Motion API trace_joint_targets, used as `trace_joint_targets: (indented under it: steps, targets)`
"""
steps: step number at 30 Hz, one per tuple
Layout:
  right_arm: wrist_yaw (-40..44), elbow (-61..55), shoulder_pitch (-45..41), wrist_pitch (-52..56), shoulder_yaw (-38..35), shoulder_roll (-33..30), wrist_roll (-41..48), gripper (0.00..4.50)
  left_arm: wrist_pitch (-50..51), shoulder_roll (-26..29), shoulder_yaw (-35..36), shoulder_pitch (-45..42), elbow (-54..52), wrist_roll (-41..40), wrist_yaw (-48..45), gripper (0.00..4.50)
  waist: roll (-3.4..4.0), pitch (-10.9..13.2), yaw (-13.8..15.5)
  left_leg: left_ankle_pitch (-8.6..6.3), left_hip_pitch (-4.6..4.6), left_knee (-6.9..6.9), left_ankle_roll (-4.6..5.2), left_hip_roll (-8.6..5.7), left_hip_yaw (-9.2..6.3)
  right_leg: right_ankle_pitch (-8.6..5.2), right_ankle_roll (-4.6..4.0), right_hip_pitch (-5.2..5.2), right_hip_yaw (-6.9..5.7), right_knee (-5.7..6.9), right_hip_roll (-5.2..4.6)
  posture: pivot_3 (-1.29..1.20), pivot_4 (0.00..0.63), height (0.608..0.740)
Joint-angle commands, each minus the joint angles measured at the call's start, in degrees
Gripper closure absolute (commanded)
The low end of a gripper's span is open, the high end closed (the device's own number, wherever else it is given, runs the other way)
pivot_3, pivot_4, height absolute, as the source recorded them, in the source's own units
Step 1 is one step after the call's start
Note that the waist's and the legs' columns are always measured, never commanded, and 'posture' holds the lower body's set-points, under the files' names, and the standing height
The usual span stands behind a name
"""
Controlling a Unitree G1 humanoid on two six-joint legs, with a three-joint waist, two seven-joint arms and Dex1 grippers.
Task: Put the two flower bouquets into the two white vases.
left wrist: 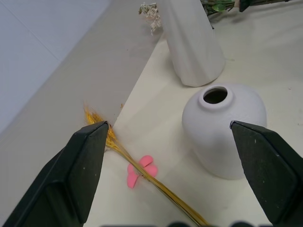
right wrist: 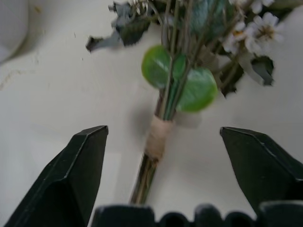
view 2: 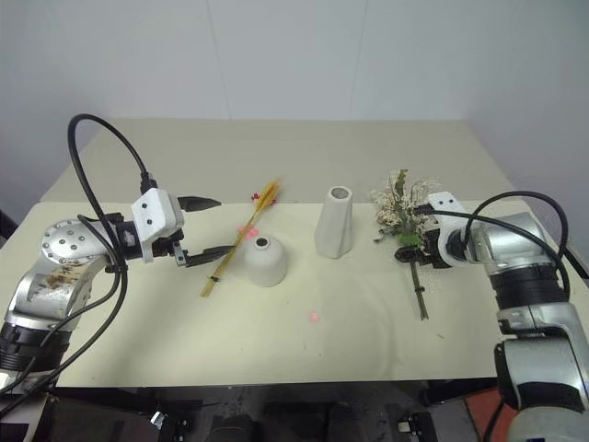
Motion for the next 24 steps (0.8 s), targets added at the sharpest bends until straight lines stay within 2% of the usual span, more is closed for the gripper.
trace_joint_targets:
  steps: [1, 9, 12, 13, 15, 16, 17, 20, 22, 24]
  targets:
    - [-1.5, 6.8, -3.7, -3.8, -0.3, 1.2, -3.3, 1.55, -0.2, 1.1, 1.9, 0.5, -2.0, 0.4, 1.2, 0.00, 0.00, 0.0, 0.0, 0.00, 0.00, 0.00, 0.00, 0.00, 0.00, 0.00, 0.00, 0.00, 0.00, 0.00, 0.00, 0.00, 0.150, 0.740]
    - [1.2, 10.7, -4.9, -4.6, 0.4, 1.7, -5.7, 4.30, -0.2, 3.3, 4.3, 3.7, -2.8, 0.3, 2.1, 0.00, 0.02, 0.0, 0.0, 0.00, -0.02, -0.04, -0.01, 0.00, 0.00, 0.02, 0.00, -0.01, -0.01, 0.05, -0.02, 0.00, 0.150, 0.740]
    - [-1.1, 8.9, -4.9, -5.6, -0.7, 2.1, -6.7, 4.32, -0.1, 3.2, 4.1, 3.7, -3.0, 0.3, 2.3, 0.00, 0.02, 0.0, 0.0, 0.00, -0.02, -0.03, -0.01, -0.01, 0.00, 0.03, 0.02, 0.00, -0.01, 0.04, -0.02, 0.00, 0.150, 0.740]
    - [-5.7, 5.8, -3.9, -10.4, -2.2, 2.5, -8.2, 4.32, 0.0, 3.2, 3.9, 3.5, -3.1, 0.3, 2.4, 0.00, 0.02, 0.0, 0.0, 0.00, -0.02, -0.03, -0.01, -0.01, 0.00, 0.03, 0.02, 0.00, -0.01, 0.04, -0.01, 0.00, 0.150, 0.740]
    - [-18.6, 0.5, -2.6, -25.8, -9.4, 5.2, -9.7, 4.32, 0.2, 3.2, 3.7, 3.2, -3.1, 0.3, 2.5, 0.00, 0.02, 0.0, -0.1, 0.01, -0.01, -0.03, -0.01, 0.00, 0.00, 0.03, 0.01, -0.01, -0.01, 0.05, -0.01, 0.00, 0.150, 0.740]
    - [-22.6, -0.8, -2.2, -30.8, -11.8, 6.3, -10.1, 4.32, 0.3, 3.2, 3.7, 3.1, -3.1, 0.2, 2.6, 0.00, 0.07, 0.0, -0.3, 0.03, -0.02, -0.03, -0.06, -0.01, 0.02, 0.04, 0.02, -0.06, 0.01, 0.05, -0.02, 0.00, 0.150, 0.740]
    - [-28.4, -2.1, -1.3, -41.2, -13.9, 7.3, -11.8, 4.32, 0.4, 3.2, 3.7, 3.0, -3.1, 0.2, 2.6, 0.00, 0.11, 0.1, -0.4, 0.05, -0.05, -0.04, -0.09, -0.02, 0.06, 0.05, 0.02, -0.15, 0.07, 0.06, -0.03, 0.00, 0.150, 0.740]
    - [-40.5, -3.0, -1.1, -61.8, -18.1, 9.5, -15.3, 4.32, 0.4, 3.4, 3.8, 2.9, -3.0, 0.2, 2.4, 0.00, 0.14, 0.1, -0.4, 0.20, -0.10, -0.15, -0.34, 0.00, 0.02, 0.06, 0.02, -0.26, 0.05, 0.10, -0.01, 0.00, 0.150, 0.740]
    - [-37.6, -8.3, -1.9, -64.0, -25.6, 13.9, -4.8, 4.32, 0.5, 3.6, 3.7, 2.8, -3.0, 0.1, 2.1, 0.00, 0.14, 0.1, -0.4, 0.20, -0.10, -0.19, -0.36, 0.02, 0.00, 0.06, 0.00, -0.26, 0.03, 0.10, 0.00, 0.00, 0.150, 0.740]
    - [-31.9, -14.6, -0.9, -64.7, -28.7, 17.1, 3.5, 4.32, 0.6, 3.7, 3.7, 2.4, -2.9, 0.0, 1.9, 0.00, 0.14, 0.1, -0.5, 0.20, -0.09, -0.17, -0.35, 0.03, -0.03, 0.11, -0.01, -0.19, 0.03, 0.13, 0.01, 0.00, 0.150, 0.740]
